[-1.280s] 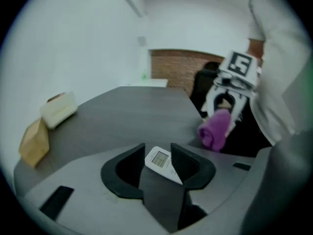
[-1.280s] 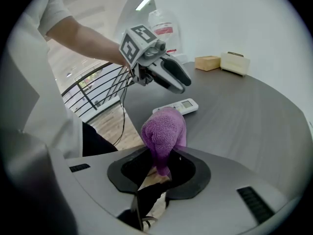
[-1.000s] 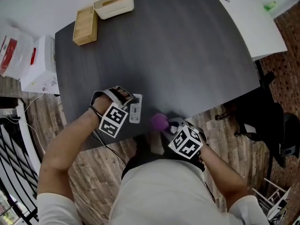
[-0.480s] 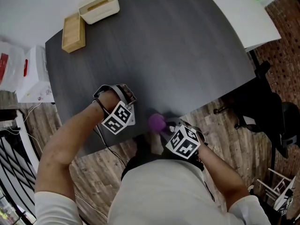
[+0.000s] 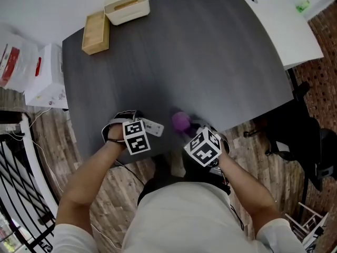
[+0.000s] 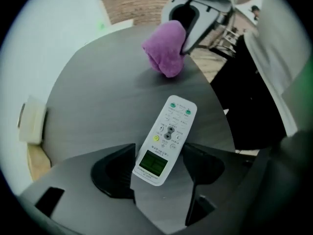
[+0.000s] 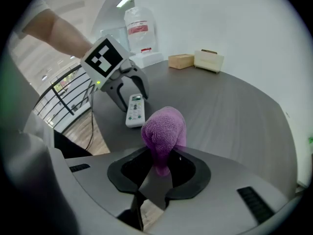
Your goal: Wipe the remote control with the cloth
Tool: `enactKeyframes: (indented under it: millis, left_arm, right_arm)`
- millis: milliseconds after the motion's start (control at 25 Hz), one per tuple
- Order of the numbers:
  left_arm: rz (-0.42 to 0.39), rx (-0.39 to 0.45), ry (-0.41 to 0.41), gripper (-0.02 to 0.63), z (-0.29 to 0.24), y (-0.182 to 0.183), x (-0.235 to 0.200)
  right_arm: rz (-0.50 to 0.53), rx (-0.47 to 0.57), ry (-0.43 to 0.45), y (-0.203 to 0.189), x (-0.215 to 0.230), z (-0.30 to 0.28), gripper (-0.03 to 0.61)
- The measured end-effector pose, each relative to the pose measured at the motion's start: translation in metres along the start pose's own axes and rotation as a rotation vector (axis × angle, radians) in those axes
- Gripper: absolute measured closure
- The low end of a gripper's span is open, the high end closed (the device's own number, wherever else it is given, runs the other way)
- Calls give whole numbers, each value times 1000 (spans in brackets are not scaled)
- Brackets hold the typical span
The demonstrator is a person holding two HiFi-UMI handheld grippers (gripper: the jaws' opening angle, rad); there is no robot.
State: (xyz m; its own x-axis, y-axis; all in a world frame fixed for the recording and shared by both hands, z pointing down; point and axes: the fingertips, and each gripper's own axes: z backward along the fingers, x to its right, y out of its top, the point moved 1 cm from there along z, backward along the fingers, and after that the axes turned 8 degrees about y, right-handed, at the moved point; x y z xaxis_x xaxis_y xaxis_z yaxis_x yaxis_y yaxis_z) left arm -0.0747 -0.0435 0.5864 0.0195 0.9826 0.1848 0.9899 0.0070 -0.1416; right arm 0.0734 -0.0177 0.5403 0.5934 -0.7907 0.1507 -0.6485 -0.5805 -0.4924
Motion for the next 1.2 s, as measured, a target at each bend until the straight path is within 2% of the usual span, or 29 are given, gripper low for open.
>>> enactKeyframes:
  millis: [160, 280, 400, 480, 560, 680, 960, 1080, 1200]
  left_arm:
    - [296, -7, -12, 311, 1, -5, 1]
    - [425, 0, -52, 318, 3, 2, 6]
    - [511, 12, -61, 322, 4, 9, 8]
    - [529, 13, -63, 322, 3, 10, 8]
    - [527, 11, -64, 322, 3, 9, 7]
    - [522, 8, -61, 322, 3, 7, 7]
    - [508, 0, -55, 322, 1, 8, 9]
    - [505, 1, -41, 321, 1, 7, 9]
    - [535, 20, -35, 322, 1, 8, 8]
  right_arm:
    - [44, 20, -108, 33, 25, -20, 479]
    - [96, 27, -137, 55, 26, -39, 479]
    - [167, 11, -108, 61, 5, -53, 479]
    - [186, 19, -104, 57, -8, -53, 480]
    - [148, 34, -97, 49, -13, -49, 480]
    - [79, 42, -58, 37, -20, -45, 480]
    - [49, 27, 39, 20, -42, -37, 480]
    - [71, 25, 107, 13, -62, -30, 480]
    - [70, 34, 199, 9, -84, -22, 480]
